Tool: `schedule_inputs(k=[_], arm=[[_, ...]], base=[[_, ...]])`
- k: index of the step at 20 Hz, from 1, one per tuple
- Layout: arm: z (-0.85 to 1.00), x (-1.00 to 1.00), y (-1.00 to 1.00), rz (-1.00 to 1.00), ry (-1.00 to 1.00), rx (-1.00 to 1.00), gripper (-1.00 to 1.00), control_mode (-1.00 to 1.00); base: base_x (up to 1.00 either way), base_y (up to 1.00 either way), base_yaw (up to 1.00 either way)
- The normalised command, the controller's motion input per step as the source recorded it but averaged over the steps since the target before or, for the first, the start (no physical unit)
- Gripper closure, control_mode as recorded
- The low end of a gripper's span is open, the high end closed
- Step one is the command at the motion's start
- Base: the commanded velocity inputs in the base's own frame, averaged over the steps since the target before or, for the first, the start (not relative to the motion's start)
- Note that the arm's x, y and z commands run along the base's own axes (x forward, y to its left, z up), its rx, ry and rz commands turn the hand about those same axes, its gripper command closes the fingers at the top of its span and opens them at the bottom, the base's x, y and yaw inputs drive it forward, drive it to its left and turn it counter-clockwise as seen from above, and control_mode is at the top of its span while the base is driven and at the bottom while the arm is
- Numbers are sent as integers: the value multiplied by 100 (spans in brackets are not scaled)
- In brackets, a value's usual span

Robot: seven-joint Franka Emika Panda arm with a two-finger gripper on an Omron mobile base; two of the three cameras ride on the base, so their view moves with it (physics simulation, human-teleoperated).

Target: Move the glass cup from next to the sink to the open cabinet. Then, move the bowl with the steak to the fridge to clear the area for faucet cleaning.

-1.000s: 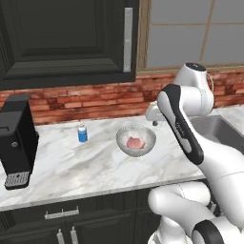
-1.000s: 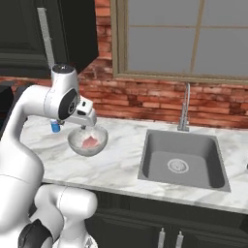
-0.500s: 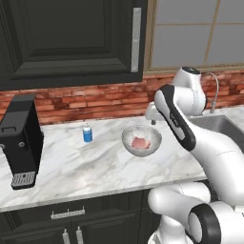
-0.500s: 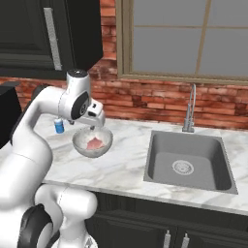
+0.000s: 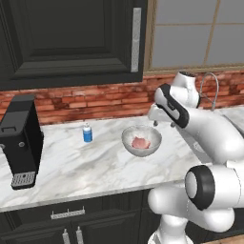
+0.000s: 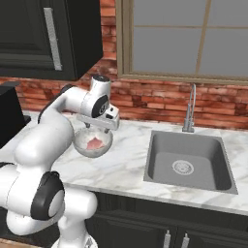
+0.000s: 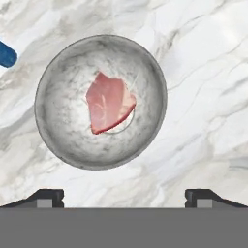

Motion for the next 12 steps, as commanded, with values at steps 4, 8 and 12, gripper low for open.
schedule_inputs(k=[4, 8, 12], arm=[[-37, 6, 0, 0, 12, 11, -100, -100], [-52, 13, 0, 0, 12, 7, -100, -100], [-44, 11, 0, 0, 10, 4, -100, -100]], base=[[0, 0, 0], [0, 0, 0], [0, 0, 0]])
